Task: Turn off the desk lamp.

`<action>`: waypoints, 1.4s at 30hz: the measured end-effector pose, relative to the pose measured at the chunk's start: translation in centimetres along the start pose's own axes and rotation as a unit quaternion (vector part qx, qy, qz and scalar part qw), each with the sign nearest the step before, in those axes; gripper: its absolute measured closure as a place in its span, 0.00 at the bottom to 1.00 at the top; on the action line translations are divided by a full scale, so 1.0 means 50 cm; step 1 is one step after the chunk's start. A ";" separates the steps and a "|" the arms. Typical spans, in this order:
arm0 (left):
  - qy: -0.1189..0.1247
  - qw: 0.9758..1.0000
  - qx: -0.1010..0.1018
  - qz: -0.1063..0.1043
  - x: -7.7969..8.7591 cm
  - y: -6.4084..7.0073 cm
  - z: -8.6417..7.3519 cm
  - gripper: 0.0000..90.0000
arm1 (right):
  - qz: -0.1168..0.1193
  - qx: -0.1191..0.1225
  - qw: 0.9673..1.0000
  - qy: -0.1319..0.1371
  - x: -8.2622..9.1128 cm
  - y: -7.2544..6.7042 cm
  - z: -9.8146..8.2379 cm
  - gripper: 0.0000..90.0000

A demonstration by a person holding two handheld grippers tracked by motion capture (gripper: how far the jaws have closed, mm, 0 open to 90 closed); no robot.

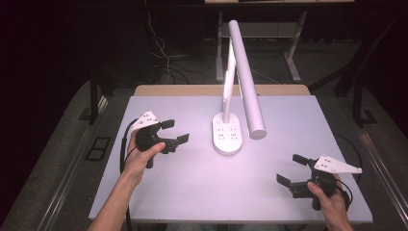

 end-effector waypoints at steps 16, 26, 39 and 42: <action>-0.027 1.000 -0.006 0.000 -0.039 -0.031 0.015 0.16 | 0.000 -0.001 1.000 -0.001 0.000 0.000 0.000 0.01; -0.046 0.999 -0.010 0.012 -0.070 -0.054 0.029 0.17 | 0.000 0.000 1.000 -0.002 0.000 0.000 -0.001 0.01; -0.068 0.997 -0.021 0.006 -0.120 -0.060 0.057 0.16 | 0.000 0.001 1.000 -0.002 0.000 0.001 -0.001 0.01; -0.072 0.997 -0.027 0.004 -0.132 -0.057 0.063 0.17 | 0.000 0.001 1.000 -0.003 0.000 0.002 -0.001 0.01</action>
Point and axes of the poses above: each handheld gripper's, and its own axes: x roughly backward along the jaws, z roughly out of its top, y roughly to its right, the point moved 4 cm from there along -x, roughly forward along the jaws, and after that the axes turned 5 degrees about y, right-handed, at the moved point
